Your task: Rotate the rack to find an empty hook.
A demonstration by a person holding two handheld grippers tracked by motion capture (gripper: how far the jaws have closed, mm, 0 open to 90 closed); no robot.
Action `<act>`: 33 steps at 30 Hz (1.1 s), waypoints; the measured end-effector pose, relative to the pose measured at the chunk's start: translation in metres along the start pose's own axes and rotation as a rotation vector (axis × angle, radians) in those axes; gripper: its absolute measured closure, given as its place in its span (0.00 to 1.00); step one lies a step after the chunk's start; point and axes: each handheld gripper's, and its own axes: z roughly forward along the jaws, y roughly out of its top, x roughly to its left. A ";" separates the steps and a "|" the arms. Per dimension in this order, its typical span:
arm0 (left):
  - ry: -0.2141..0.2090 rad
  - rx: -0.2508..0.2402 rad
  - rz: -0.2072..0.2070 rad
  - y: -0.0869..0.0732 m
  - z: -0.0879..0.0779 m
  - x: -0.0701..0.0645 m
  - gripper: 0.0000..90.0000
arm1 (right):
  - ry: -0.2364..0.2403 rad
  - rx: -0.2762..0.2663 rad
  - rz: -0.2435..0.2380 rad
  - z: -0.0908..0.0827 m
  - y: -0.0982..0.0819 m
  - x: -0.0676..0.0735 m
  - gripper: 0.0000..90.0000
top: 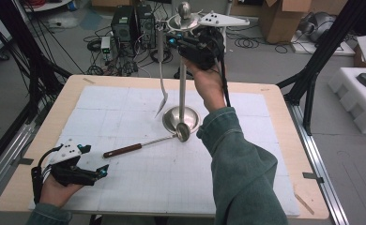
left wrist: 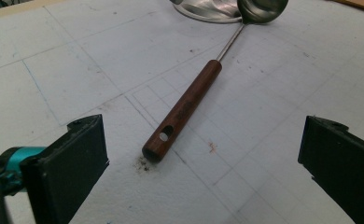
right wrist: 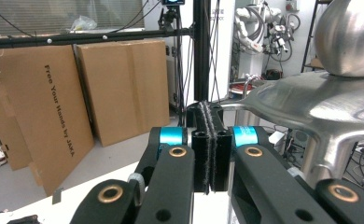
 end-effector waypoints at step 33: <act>0.002 0.005 0.008 0.000 0.000 0.000 0.02 | 0.041 0.018 -0.007 -0.007 -0.008 0.001 1.00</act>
